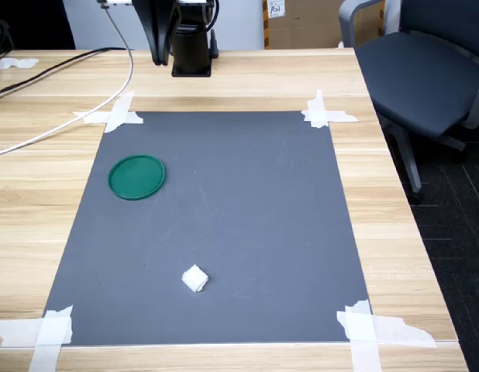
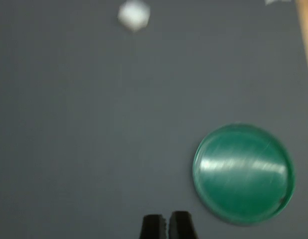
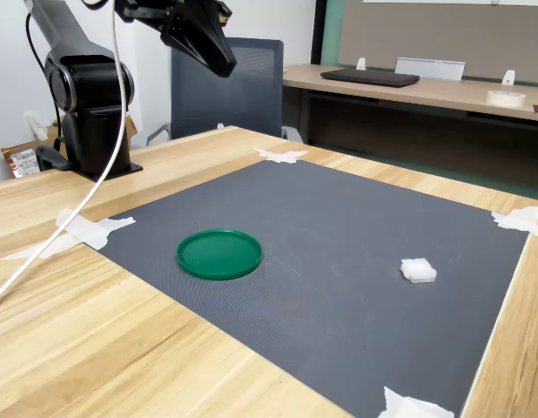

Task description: Grasp a white terminal and put it in the green lid.

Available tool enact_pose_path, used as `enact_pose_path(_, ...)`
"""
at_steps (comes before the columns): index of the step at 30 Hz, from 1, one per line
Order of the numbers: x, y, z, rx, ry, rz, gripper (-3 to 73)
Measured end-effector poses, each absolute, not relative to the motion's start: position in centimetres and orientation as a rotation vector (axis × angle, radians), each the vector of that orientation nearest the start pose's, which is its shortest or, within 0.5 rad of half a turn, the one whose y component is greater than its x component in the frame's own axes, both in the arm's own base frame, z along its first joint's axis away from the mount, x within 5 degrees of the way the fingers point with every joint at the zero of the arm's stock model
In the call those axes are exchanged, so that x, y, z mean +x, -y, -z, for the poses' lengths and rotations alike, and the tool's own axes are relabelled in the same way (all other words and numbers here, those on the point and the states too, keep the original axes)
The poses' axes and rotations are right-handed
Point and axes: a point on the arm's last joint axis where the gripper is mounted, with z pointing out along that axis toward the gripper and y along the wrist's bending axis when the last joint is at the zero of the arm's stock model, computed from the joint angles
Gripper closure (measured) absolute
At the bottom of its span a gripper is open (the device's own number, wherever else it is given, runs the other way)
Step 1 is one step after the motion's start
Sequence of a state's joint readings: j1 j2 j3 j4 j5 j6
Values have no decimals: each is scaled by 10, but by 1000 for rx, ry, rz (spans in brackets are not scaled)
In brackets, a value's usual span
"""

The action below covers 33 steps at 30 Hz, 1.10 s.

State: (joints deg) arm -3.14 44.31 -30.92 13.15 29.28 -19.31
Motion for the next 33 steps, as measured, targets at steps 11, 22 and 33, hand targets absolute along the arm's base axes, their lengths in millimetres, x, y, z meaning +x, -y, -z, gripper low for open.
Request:
enact_pose_path(11, 184, -4, -283, -609, -2482, 7, 687)
enact_pose_path(22, 246, 7, -311, -719, -2508, 141, 261)
enact_pose_path(33, 314, 13, -320, -795, -2466, 204, 78)
